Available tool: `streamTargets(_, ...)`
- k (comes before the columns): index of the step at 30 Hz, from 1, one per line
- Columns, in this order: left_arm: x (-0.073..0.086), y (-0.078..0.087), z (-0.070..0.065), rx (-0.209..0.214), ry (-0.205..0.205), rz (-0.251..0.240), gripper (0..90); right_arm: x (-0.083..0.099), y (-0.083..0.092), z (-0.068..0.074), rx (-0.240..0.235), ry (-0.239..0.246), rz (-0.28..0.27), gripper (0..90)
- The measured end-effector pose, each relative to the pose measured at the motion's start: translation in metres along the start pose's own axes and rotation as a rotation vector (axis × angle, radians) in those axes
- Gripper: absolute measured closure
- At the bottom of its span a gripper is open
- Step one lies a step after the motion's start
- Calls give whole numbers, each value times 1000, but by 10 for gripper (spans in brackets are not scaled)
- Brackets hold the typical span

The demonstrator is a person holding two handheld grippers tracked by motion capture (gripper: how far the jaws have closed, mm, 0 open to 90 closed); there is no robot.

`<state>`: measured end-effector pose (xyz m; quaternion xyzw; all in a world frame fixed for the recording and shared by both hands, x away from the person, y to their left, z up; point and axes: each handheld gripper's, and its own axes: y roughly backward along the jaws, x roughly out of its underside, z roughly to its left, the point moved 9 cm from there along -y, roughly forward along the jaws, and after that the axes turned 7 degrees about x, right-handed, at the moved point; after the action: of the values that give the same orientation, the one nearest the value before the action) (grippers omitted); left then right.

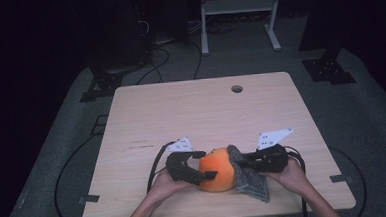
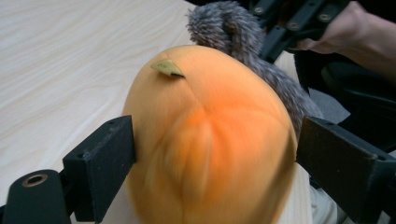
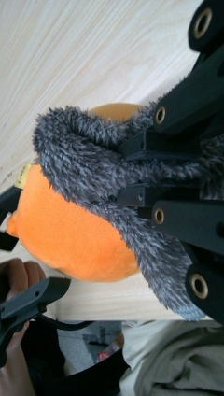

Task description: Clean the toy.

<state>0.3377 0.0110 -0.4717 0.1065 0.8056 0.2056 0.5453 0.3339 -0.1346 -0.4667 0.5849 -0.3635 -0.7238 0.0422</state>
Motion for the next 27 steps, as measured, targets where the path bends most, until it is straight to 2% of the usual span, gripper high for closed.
streamTargets(1,0,-2,0,-14,-10,8,142,1,2,3,2,3,-4,798)
streamTargets(2,-1,-3,0,-21,-28,10,247,2,3,6,3,5,-6,798)
streamTargets(4,-4,-3,-1,-25,-88,13,377,4,6,8,11,9,-5,798)
streamTargets(6,-11,-3,-4,-17,-157,7,451,1,14,7,7,4,-16,799)
streamTargets(8,-16,-6,-6,-23,-236,30,472,-7,22,3,17,11,-51,798)
streamTargets(10,-20,-12,-8,-7,-335,56,477,-19,30,-4,35,12,-100,797)
streamTargets(12,-23,-15,-8,7,-387,53,481,-28,33,-10,34,16,-110,796)
streamTargets(14,-22,-16,-4,15,-415,64,479,-28,27,-16,41,33,-77,795)
streamTargets(16,-19,-15,1,39,-395,62,464,-23,18,-19,10,18,-47,796)
streamTargets(18,-18,-12,7,41,-343,55,390,-20,13,-19,-14,-5,-50,796)
streamTargets(21,-16,-5,17,10,-197,45,180,-16,7,-14,6,-2,-44,798)
streamTargets(23,-14,1,20,17,-135,26,115,-13,5,-8,-2,-19,-45,799)
streamTargets(26,-11,4,14,36,-125,11,149,-11,5,2,-2,3,-44,799)
streamTargets(27,-11,4,9,61,-143,15,201,-11,5,6,4,15,-38,799)
